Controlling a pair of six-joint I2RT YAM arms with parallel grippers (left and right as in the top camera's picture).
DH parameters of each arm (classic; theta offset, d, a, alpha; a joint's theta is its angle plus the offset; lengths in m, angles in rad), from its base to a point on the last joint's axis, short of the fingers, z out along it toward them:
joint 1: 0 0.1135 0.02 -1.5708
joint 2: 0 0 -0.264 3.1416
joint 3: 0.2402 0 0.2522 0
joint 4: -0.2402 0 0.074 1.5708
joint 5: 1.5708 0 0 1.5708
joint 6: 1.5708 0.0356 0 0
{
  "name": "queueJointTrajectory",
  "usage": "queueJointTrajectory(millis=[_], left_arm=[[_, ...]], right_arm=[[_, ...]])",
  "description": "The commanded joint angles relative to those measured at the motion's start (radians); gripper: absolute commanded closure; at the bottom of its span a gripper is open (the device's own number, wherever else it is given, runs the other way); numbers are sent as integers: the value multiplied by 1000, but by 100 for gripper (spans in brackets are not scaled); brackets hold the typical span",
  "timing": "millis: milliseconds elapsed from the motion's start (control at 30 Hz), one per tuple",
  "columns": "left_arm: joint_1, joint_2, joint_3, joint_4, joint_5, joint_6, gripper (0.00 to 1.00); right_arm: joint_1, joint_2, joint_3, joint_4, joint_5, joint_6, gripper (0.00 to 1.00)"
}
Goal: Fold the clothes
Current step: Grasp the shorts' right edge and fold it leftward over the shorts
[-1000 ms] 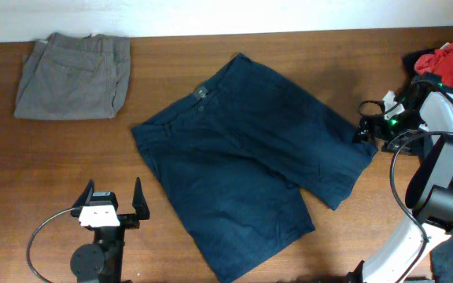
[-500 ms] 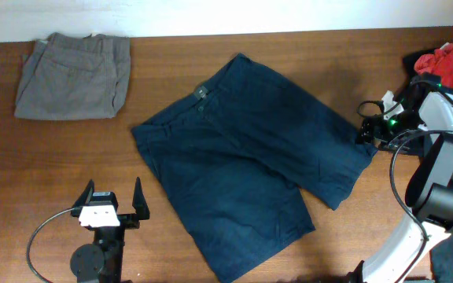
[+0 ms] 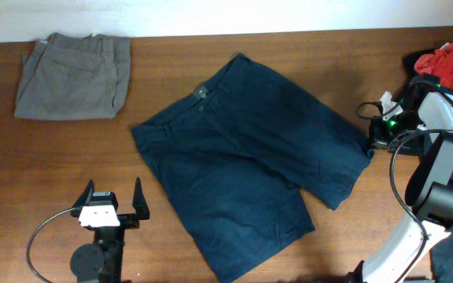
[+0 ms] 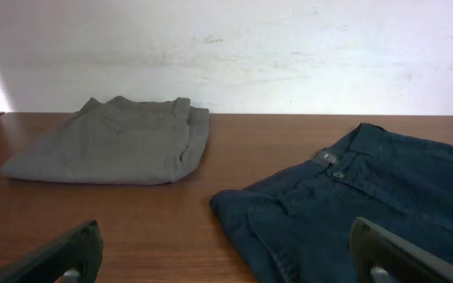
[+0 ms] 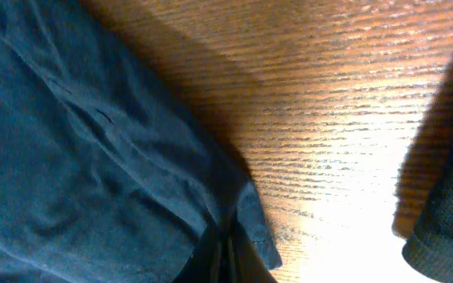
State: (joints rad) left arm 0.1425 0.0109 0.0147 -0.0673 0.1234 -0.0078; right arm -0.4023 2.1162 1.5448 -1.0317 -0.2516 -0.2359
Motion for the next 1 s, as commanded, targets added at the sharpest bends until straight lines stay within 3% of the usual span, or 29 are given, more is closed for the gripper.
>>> queueJointTrajectory(millis=[0, 400, 967], left_arm=[[-3, -6, -6, -1, 11, 4, 1], [-3, -6, -6, -1, 11, 4, 1], [-3, -6, -6, -1, 11, 4, 1]], right_arm=[[3, 10, 2, -2, 2, 29, 96], [35, -150, 54, -146, -71, 96, 96], [365, -416, 54, -413, -81, 209, 96]])
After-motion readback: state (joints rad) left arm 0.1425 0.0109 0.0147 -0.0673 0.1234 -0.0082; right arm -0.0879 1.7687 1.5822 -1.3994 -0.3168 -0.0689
